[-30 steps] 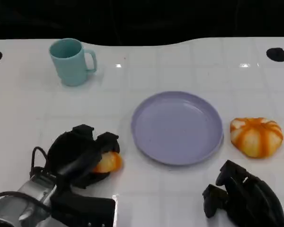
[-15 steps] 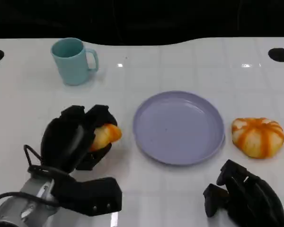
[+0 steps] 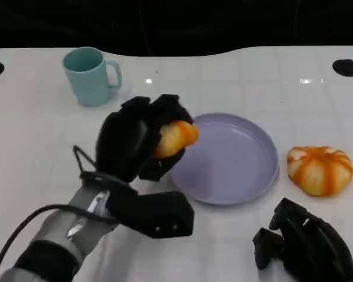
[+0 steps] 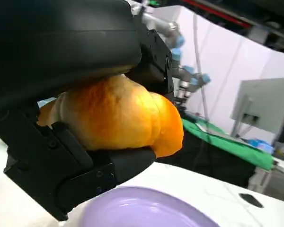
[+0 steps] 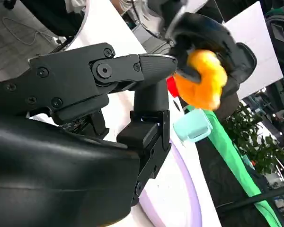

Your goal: Grasp the bread from the table and place it into the plate.

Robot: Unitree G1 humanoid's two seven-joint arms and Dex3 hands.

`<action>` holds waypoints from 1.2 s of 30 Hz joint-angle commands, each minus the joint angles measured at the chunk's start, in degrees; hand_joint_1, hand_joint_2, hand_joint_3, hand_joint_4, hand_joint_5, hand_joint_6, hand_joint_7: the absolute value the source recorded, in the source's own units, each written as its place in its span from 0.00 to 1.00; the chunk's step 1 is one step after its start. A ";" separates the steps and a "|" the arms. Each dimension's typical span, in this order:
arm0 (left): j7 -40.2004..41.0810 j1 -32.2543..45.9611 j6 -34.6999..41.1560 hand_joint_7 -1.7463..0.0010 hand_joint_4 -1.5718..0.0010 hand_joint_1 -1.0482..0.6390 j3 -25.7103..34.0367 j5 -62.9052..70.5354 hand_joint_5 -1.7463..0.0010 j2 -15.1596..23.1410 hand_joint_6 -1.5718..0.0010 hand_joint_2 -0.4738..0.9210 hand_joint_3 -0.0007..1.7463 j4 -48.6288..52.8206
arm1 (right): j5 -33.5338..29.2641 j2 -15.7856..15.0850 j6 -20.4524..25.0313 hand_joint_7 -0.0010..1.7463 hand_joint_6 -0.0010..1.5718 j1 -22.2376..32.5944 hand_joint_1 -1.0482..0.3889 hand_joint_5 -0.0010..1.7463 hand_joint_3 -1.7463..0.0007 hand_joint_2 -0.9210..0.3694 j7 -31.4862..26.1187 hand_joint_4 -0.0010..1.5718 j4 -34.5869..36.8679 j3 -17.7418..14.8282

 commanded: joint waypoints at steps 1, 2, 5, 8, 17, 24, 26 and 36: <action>2.18 -5.49 -0.67 0.03 0.46 0.44 -1.93 1.65 0.00 -2.42 0.55 0.65 0.64 5.93 | -0.35 -0.88 -0.71 0.80 0.45 0.63 0.33 0.96 0.87 0.00 -0.55 0.50 0.13 -0.37; 2.54 -6.59 -0.74 0.03 0.45 0.44 -2.39 1.95 0.00 -3.11 0.55 0.66 0.63 7.36 | -0.40 -0.90 -0.68 0.80 0.45 0.71 0.33 0.96 0.87 0.00 -0.64 0.50 -0.02 -0.34; 2.60 -9.56 -0.98 0.03 0.44 0.43 -3.58 2.36 0.00 -5.14 0.54 0.68 0.63 11.37 | -0.29 -0.88 -0.69 0.80 0.45 0.83 0.33 0.96 0.87 0.00 -0.51 0.50 -0.17 -0.33; 1.35 -11.75 -1.15 0.02 0.43 0.43 -4.50 2.04 0.00 -6.64 0.53 0.69 0.63 14.63 | -0.28 -0.84 -0.30 0.81 0.44 1.02 0.33 0.96 0.87 0.00 -0.87 0.50 -0.57 -0.27; -8.23 -15.88 1.90 0.43 0.49 0.41 -5.99 0.78 0.16 -8.73 0.49 0.73 0.57 20.85 | 0.60 -0.85 0.12 0.80 0.45 0.59 0.33 0.95 0.88 0.00 -0.27 0.50 0.03 -0.48; -22.95 -16.33 6.06 0.91 0.93 0.19 -7.99 0.84 0.59 -6.53 0.85 0.99 0.20 17.45 | 0.39 -0.80 -0.07 0.80 0.45 0.53 0.33 0.96 0.88 0.00 -0.72 0.50 -0.01 -0.50; -26.10 -16.09 7.23 0.93 0.99 0.12 -8.29 0.85 0.61 -6.01 0.89 1.00 0.25 15.99 | 0.45 -0.76 -0.08 0.80 0.45 0.53 0.33 0.96 0.88 0.00 -0.71 0.50 -0.03 -0.53; -35.76 -13.51 8.27 0.96 1.00 0.00 -8.49 -0.10 0.79 -2.10 0.96 1.00 0.41 8.61 | -0.04 -0.70 -0.78 0.80 0.45 0.69 0.33 0.96 0.87 0.00 -0.90 0.50 -0.10 -0.32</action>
